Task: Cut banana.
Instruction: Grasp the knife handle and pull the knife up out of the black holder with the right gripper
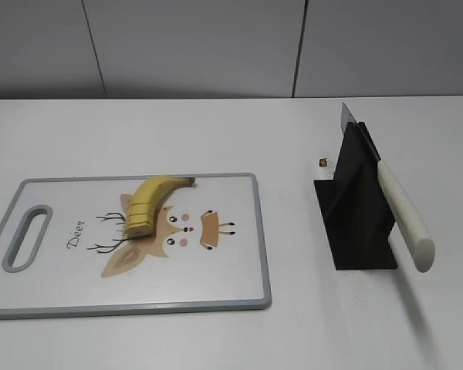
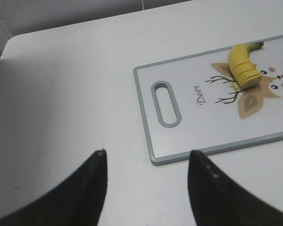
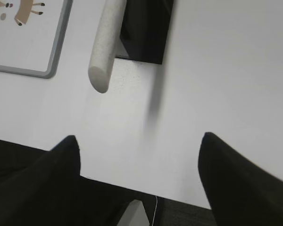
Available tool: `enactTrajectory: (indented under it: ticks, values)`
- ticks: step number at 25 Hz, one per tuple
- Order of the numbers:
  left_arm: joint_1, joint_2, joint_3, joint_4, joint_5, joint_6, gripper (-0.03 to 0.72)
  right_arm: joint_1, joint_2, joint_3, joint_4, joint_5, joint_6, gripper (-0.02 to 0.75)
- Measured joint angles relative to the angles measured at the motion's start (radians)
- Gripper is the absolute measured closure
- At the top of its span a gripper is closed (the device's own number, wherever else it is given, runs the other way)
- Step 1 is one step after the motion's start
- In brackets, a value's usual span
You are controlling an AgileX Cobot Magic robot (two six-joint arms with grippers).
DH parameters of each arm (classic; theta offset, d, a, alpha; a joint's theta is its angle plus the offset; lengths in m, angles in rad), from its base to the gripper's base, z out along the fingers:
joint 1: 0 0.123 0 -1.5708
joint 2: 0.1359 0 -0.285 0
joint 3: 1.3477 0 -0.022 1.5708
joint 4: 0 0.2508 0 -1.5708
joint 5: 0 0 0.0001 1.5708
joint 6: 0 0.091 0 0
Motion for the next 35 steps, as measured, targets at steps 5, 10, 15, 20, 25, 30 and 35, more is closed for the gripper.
enactTrajectory:
  ticks: [5, 10, 15, 20, 25, 30, 35]
  values:
    - [0.000, 0.000, 0.000, 0.000, 0.000, 0.000, 0.153, 0.148, 0.090, -0.052, -0.119, -0.007, 0.108, 0.149]
    - [0.000, 0.000, 0.000, 0.000, 0.000, 0.000, 0.153, 0.289, 0.206, -0.136, -0.232, 0.005, 0.217, 0.149]
    - [0.000, 0.000, 0.000, 0.000, 0.000, 0.000, 0.153, 0.316, 0.345, -0.213, -0.232, 0.009, 0.242, 0.149]
    - [0.000, 0.000, 0.000, 0.000, 0.000, 0.000, 0.153, 0.316, 0.475, -0.247, -0.180, 0.002, 0.252, 0.153]
    - [0.000, 0.000, 0.000, 0.000, 0.000, 0.000, 0.153, 0.317, 0.586, -0.258, -0.173, -0.021, 0.254, 0.154]
    - [0.000, 0.000, 0.000, 0.000, 0.000, 0.000, 0.153, 0.317, 0.680, -0.259, -0.171, -0.065, 0.254, 0.157]
    - [0.000, 0.000, 0.000, 0.000, 0.000, 0.000, 0.153, 0.318, 0.766, -0.259, -0.171, -0.085, 0.281, 0.227]
